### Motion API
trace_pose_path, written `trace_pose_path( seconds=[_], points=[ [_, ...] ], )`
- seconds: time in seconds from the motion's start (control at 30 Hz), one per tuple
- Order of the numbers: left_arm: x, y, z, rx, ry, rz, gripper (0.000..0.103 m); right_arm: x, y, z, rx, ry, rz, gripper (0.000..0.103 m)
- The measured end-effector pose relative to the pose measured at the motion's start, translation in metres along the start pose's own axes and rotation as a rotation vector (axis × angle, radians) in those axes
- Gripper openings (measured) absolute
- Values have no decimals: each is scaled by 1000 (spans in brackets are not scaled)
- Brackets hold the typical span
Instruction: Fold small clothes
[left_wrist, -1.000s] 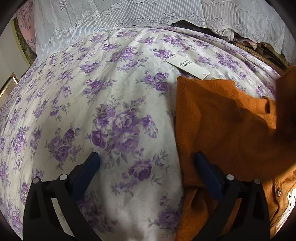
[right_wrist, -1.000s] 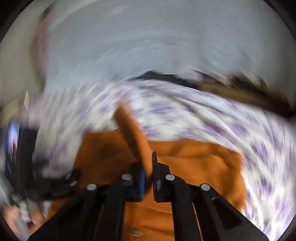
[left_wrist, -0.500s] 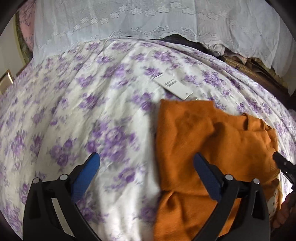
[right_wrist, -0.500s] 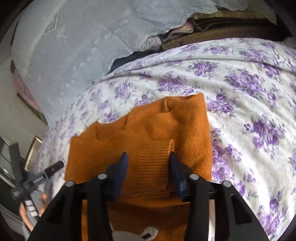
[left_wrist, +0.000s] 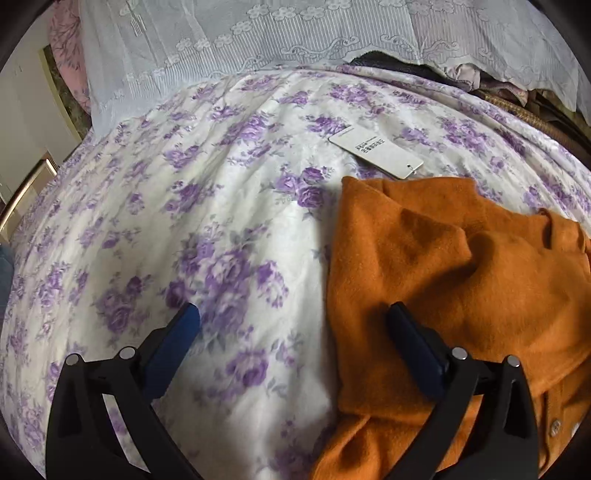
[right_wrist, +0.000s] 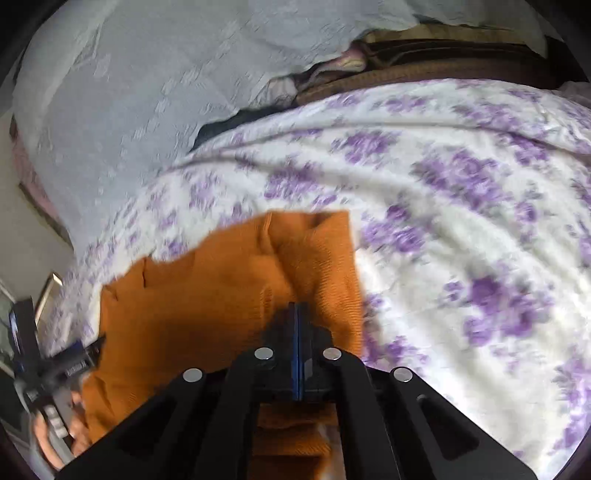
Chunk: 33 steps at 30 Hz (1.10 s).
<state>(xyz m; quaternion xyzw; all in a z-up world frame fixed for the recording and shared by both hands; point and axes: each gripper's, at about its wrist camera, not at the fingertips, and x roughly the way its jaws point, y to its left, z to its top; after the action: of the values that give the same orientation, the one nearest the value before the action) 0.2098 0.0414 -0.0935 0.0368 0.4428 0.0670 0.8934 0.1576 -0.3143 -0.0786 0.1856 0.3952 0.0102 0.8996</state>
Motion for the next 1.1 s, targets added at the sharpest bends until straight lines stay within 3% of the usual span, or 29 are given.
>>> trace_pose_path(
  seconds=[0.1,0.17,0.27,0.37,0.43,0.53,0.6,0.67,0.77,0.87,1.0,1.1],
  points=[
    [-21,9,10,-41,-61,-65,99,-28,14,9,-70,-116,-7,1],
    [-30,5,22,-37,-81,-118,99,-28,37,13,-134,-77,51,4],
    [-24,-17,33,20,-53,-150,99,-3,72,8,-252,4,50,4],
    [17,-47,29,133,56,-97,99,46,84,-3,-299,117,-6,3],
    [27,-40,22,89,15,-145,99,56,78,-6,-277,107,10,2],
    [17,-29,23,62,24,-175,99,38,73,-3,-250,64,3,2],
    [-3,-24,12,71,-16,-180,98,19,72,-10,-263,25,15,10],
    [-16,-27,1,131,-32,-194,99,7,73,-20,-316,46,40,37],
    [-15,-39,-19,213,-22,-141,99,16,66,-37,-365,77,7,40],
    [-21,-34,-26,173,-24,-122,99,4,67,-34,-335,46,-2,39],
    [-52,-26,-48,164,-81,-123,99,-23,65,-57,-329,31,26,42],
    [-71,-31,-67,197,-100,-144,98,-42,63,-80,-342,48,40,55]
  ],
)
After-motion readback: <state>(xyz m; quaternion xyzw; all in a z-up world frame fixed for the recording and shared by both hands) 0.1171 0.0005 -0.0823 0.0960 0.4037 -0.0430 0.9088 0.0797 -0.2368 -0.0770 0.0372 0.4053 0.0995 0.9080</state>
